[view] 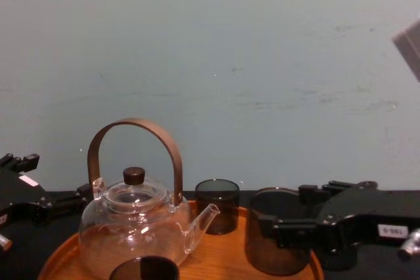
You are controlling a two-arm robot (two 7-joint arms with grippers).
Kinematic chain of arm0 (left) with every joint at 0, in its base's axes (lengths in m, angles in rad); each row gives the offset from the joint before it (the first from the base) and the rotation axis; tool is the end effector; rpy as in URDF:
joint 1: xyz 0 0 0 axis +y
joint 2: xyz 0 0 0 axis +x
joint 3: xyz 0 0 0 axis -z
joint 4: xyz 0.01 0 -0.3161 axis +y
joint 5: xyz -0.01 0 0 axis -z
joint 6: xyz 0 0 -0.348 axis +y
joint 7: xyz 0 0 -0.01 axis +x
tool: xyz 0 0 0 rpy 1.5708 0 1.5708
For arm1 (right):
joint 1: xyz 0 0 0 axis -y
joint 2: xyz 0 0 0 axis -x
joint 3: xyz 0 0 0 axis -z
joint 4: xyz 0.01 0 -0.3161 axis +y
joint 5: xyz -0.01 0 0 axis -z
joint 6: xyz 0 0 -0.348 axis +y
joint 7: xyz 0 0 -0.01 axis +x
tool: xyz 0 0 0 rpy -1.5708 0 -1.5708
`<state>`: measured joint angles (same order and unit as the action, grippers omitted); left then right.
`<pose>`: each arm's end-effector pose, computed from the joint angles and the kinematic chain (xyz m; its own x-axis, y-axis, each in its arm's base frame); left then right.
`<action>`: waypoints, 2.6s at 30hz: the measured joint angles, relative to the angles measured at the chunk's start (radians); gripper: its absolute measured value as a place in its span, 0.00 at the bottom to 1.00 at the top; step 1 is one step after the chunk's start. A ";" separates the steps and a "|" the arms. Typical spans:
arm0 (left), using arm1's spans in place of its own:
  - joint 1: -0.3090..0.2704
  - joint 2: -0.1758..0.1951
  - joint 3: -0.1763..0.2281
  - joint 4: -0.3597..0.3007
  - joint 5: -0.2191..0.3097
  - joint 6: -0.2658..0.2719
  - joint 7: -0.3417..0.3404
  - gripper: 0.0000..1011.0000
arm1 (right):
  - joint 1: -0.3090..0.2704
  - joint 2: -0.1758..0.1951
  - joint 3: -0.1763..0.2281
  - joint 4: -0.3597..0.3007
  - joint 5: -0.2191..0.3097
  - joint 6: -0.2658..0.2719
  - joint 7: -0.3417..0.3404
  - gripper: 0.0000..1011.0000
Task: Pick up the glass from the table and place it on the tray.
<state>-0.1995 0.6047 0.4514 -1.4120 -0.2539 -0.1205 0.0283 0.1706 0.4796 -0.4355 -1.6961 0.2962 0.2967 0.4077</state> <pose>0.3994 0.0871 -0.3308 0.2923 0.8803 0.3737 -0.9553 0.2873 0.0703 0.3819 0.0067 -0.2627 0.7329 -0.6721 0.1053 0.6702 0.6867 -0.2815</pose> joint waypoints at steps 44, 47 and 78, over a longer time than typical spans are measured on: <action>0.000 0.000 0.000 0.000 0.000 0.000 0.000 0.99 | 0.056 -0.070 -0.076 0.156 -0.021 -0.006 0.029 0.88; 0.000 0.000 0.000 0.000 0.000 0.000 0.000 0.99 | 0.058 -0.072 -0.078 0.159 -0.025 -0.007 0.029 0.88; 0.000 0.000 0.000 0.000 0.000 0.000 0.000 0.99 | 0.058 -0.072 -0.078 0.159 -0.027 -0.006 0.025 0.99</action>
<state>-0.1995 0.6047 0.4514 -1.4119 -0.2539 -0.1205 0.0283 0.2286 0.4077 -0.5135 -1.5376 0.2692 0.2902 0.4326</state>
